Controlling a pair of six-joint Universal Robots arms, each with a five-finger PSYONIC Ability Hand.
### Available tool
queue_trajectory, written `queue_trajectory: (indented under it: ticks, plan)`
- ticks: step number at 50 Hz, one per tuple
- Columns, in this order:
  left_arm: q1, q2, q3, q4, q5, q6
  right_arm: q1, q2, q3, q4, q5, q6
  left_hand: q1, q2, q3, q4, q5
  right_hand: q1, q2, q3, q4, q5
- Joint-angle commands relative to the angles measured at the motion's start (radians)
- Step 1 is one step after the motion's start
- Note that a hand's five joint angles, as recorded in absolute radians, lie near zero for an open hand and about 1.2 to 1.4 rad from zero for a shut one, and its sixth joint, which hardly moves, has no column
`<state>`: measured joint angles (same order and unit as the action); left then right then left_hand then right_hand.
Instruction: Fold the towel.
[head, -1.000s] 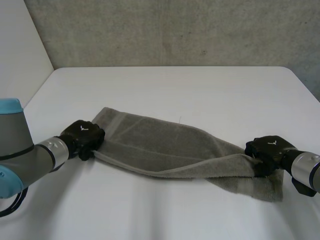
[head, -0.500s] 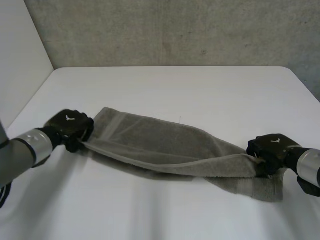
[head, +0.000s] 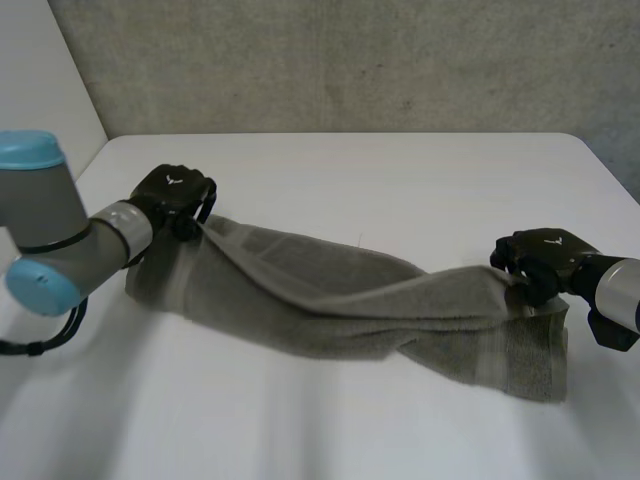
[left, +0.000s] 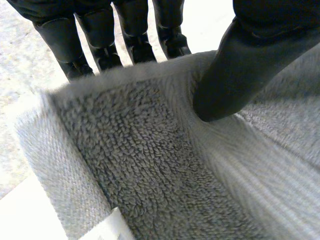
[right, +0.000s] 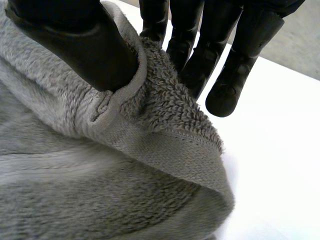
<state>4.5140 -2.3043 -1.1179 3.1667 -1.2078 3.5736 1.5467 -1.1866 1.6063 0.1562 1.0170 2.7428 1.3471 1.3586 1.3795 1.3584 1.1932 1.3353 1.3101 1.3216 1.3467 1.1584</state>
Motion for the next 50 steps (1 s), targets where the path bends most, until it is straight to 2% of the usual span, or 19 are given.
queue_trajectory:
  ticks: [1,9,11,12,13,14,15,16,17,18,19,20,25,31,33,36,41,45,50]
  plan:
    - [-0.035,-0.177,0.263,-0.014,-0.068,0.004,0.000,0.053,-0.017,-0.066,0.071,0.037,0.049,0.038,0.017,0.038,0.029,0.061,0.086,0.075,0.050,0.063]
    - [-0.065,-0.263,0.369,-0.034,-0.072,0.004,-0.002,0.082,-0.019,-0.096,0.084,0.058,0.049,0.038,0.017,0.038,0.029,0.047,0.073,0.061,0.036,0.050]
    - [-0.073,-0.277,0.383,-0.034,-0.072,0.004,0.000,0.096,-0.023,-0.112,0.104,0.064,0.049,0.038,0.017,0.038,0.029,-0.098,-0.073,-0.085,-0.110,-0.096]
    - [-0.079,-0.290,0.394,-0.034,-0.073,0.004,0.000,0.096,-0.023,-0.112,0.104,0.064,0.049,0.038,0.017,0.038,0.029,-0.099,-0.074,-0.086,-0.111,-0.097]
    - [-0.079,-0.290,0.394,-0.034,-0.073,0.004,0.000,0.102,-0.023,-0.118,0.112,0.064,0.049,0.038,0.017,0.038,0.029,-0.251,-0.225,-0.237,-0.262,-0.248]
    - [-0.088,-0.299,0.398,-0.034,-0.072,0.004,0.000,0.107,-0.025,-0.122,0.117,0.066,0.049,0.038,0.017,0.038,0.029,-0.514,-0.488,-0.500,-0.525,-0.511]
    - [-0.095,-0.303,0.400,-0.034,-0.073,0.004,0.000,0.107,-0.025,-0.122,0.117,0.066,0.049,0.038,0.017,0.038,0.029,-0.516,-0.491,-0.503,-0.528,-0.514]
    - [-0.095,-0.303,0.400,-0.034,-0.073,0.004,0.000,0.110,-0.023,-0.130,0.120,0.066,0.049,0.038,0.017,0.038,0.029,-0.810,-0.785,-0.796,-0.821,-0.807]
    - [-0.099,-0.305,0.400,-0.034,-0.075,0.004,0.000,0.110,-0.023,-0.130,0.120,0.066,-0.296,-0.308,-0.329,-0.308,-0.317,-0.813,-0.788,-0.799,-0.824,-0.810]
    - [-0.101,-0.303,0.397,-0.034,-0.076,0.005,0.000,0.108,-0.025,-0.138,0.121,0.066,-0.756,-0.768,-0.789,-0.767,-0.777,-1.069,-1.043,-1.055,-1.080,-1.066]
    - [-0.101,-0.303,0.397,-0.034,-0.076,0.005,0.000,0.105,-0.026,-0.142,0.121,0.064,-0.761,-0.772,-0.793,-0.772,-0.781,-1.161,-1.136,-1.147,-1.172,-1.158]
    - [-0.101,-0.303,0.395,-0.034,-0.081,0.005,0.000,0.105,-0.026,-0.142,0.121,0.064,-0.903,-0.915,-0.936,-0.914,-0.924,-1.161,-1.136,-1.147,-1.172,-1.158]
    - [-0.101,-0.294,0.402,-0.036,-0.146,0.007,-0.008,0.062,-0.045,-0.133,0.114,0.064,-1.092,-1.103,-1.124,-1.103,-1.112,-1.161,-1.136,-1.147,-1.172,-1.158]
    - [-0.081,-0.233,0.365,-0.048,-0.200,0.001,-0.010,-0.030,-0.019,-0.126,0.118,0.063,-1.090,-1.101,-1.122,-1.101,-1.110,-1.161,-1.136,-1.147,-1.172,-1.158]
    - [-0.070,-0.203,0.331,-0.060,-0.200,0.001,-0.013,-0.115,0.019,-0.101,0.118,0.054,-1.075,-1.086,-1.107,-1.086,-1.096,-1.161,-1.136,-1.147,-1.172,-1.158]
    - [-0.032,-0.121,0.236,-0.070,-0.190,0.002,-0.013,-0.166,0.044,-0.080,0.117,0.051,-1.054,-1.066,-1.087,-1.066,-1.075,-1.161,-1.136,-1.147,-1.172,-1.158]
    - [-0.006,-0.005,0.089,-0.060,-0.162,0.002,-0.005,-0.322,0.196,-0.008,0.103,0.022,-1.040,-1.051,-1.072,-1.051,-1.060,-1.131,-1.106,-1.117,-1.142,-1.128]
    - [0.023,0.092,-0.035,-0.057,-0.105,-0.001,-0.003,-0.367,0.284,-0.011,0.118,-0.041,-1.034,-1.045,-1.066,-1.045,-1.054,-1.083,-1.058,-1.069,-1.094,-1.081]
    - [0.027,0.144,-0.127,-0.044,-0.078,-0.004,-0.002,-0.367,0.388,-0.012,0.120,-0.146,-1.028,-1.039,-1.060,-1.039,-1.049,-1.068,-1.043,-1.055,-1.080,-1.066]
